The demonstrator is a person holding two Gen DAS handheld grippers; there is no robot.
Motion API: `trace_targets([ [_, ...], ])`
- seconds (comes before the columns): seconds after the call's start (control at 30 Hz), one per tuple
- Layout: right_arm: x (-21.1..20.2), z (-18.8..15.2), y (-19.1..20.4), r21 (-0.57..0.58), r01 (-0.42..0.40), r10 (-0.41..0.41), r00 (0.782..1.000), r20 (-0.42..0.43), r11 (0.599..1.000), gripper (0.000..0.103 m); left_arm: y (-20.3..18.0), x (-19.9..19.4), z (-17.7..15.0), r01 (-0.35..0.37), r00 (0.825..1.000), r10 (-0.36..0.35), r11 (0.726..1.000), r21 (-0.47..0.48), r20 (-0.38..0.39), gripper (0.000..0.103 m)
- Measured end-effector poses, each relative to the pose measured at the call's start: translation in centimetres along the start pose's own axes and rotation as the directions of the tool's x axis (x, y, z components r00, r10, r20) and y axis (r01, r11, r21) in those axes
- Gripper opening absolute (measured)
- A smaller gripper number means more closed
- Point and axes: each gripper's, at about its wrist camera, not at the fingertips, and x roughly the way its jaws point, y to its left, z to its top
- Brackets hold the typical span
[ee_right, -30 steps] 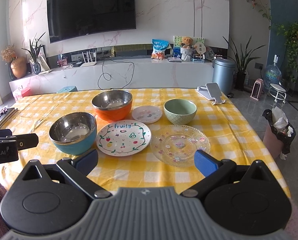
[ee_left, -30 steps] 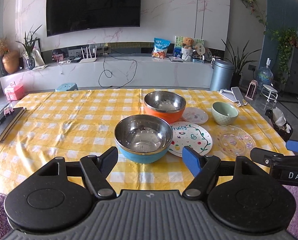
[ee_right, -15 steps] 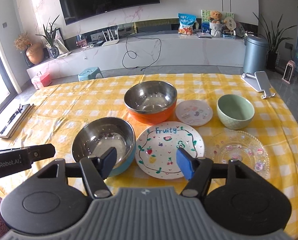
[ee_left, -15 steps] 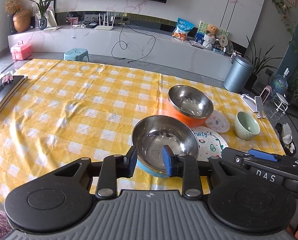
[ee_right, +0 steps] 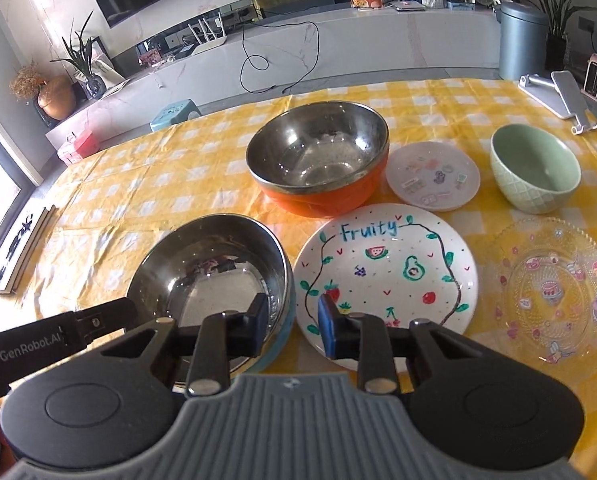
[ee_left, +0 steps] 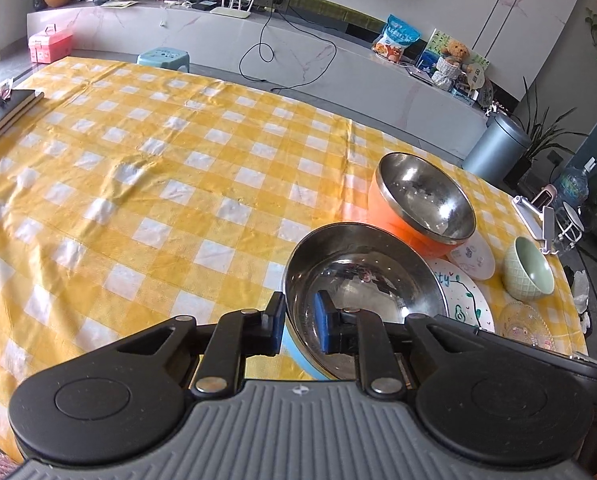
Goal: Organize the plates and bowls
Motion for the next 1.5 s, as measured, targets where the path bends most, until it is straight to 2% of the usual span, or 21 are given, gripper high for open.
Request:
trace_targets([
  [0.27,1.5,-0.2,-0.3,0.037,-0.034,0.034,0.999,-0.012,0.999,0.019,0.6,2.0,0.2,-0.001,1.0,0.001,0.999,-0.041,-0.015,0.022],
  [0.37,1.8,-0.1,-0.1,0.036,-0.039,0.04,0.999,-0.008,0.999,0.014,0.6,2.4,0.1,0.0,1.0,-0.002,0.999,-0.045,-0.029,0.015],
  [0.47,1.8,-0.3,0.1,0.03,-0.034,0.034,0.999,-0.001,0.999,0.013,0.6,2.5,0.1,-0.009,1.0,0.008,0.999,-0.042,-0.028,0.011],
  [0.63,1.8,-0.3,0.0,0.029,-0.033,0.033,0.999,0.004,0.999,0.012,0.3,2.3,-0.1,-0.021,0.999,0.021,1.0,-0.023,-0.026,0.01],
  [0.87,0.7,-0.5,0.1,0.031,-0.047,0.046,0.999,0.004,0.998,0.01,0.0,0.0,-0.3,-0.027,1.0,0.028,1.0,-0.011,0.009,0.009],
  [1.17,-3.5,-2.0,0.4,0.033,-0.068,0.067,0.997,0.034,0.997,0.01,-0.1,-3.7,-1.6,-0.011,1.0,0.012,0.999,-0.034,0.018,0.008],
  [1.37,-5.5,-4.3,-0.3,0.074,-0.089,0.087,0.996,0.03,0.993,0.01,0.0,-5.2,-3.6,-0.011,1.0,0.011,0.999,-0.041,-0.009,0.008],
  [1.5,-5.9,-6.0,-0.6,0.088,-0.091,0.092,0.996,-0.004,0.992,0.01,0.2,-5.7,-4.7,-0.021,0.999,0.02,0.999,-0.042,-0.033,0.008],
])
